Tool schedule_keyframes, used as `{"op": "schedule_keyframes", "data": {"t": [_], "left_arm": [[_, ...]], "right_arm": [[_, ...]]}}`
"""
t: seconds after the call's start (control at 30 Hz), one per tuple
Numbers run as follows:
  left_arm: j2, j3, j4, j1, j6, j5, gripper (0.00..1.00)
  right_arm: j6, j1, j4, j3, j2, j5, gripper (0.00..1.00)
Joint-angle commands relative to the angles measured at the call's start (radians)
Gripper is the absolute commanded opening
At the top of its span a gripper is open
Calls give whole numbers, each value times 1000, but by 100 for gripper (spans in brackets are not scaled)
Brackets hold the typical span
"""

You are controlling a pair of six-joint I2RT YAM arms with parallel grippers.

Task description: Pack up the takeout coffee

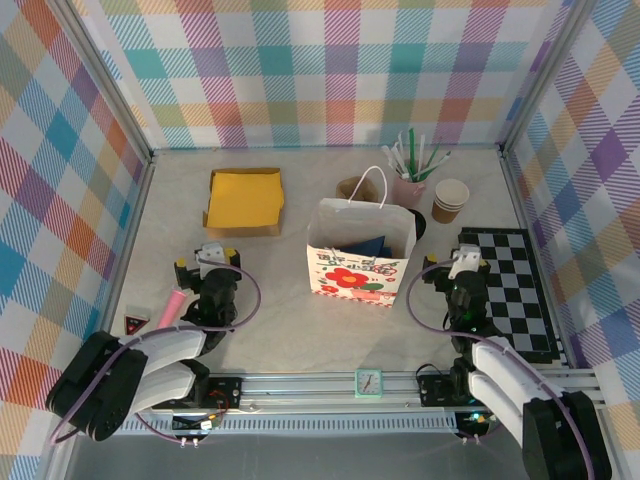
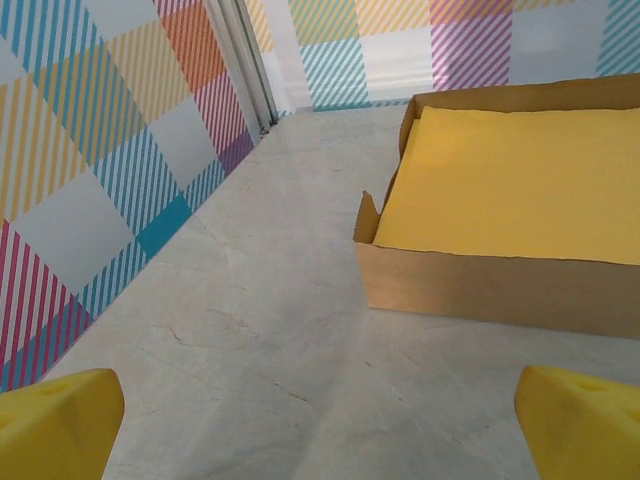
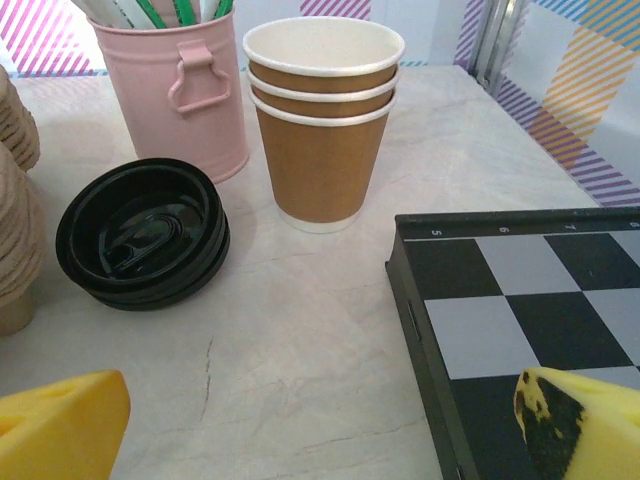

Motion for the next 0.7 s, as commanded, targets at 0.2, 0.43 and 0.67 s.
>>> {"op": "schedule_keyframes", "data": {"t": [0.2,0.43,0.67], "left_arm": [[226,-5,420,75,6,108,100],[373,17,540,138,3,179,100],[406,85,435,172,38,342,100]], "right_arm": [[-55,-8,389,24,258,-8,99],[-62,-26,604,52,465,-41,99],[-118,-30,801,79,700,-153,99]]}}
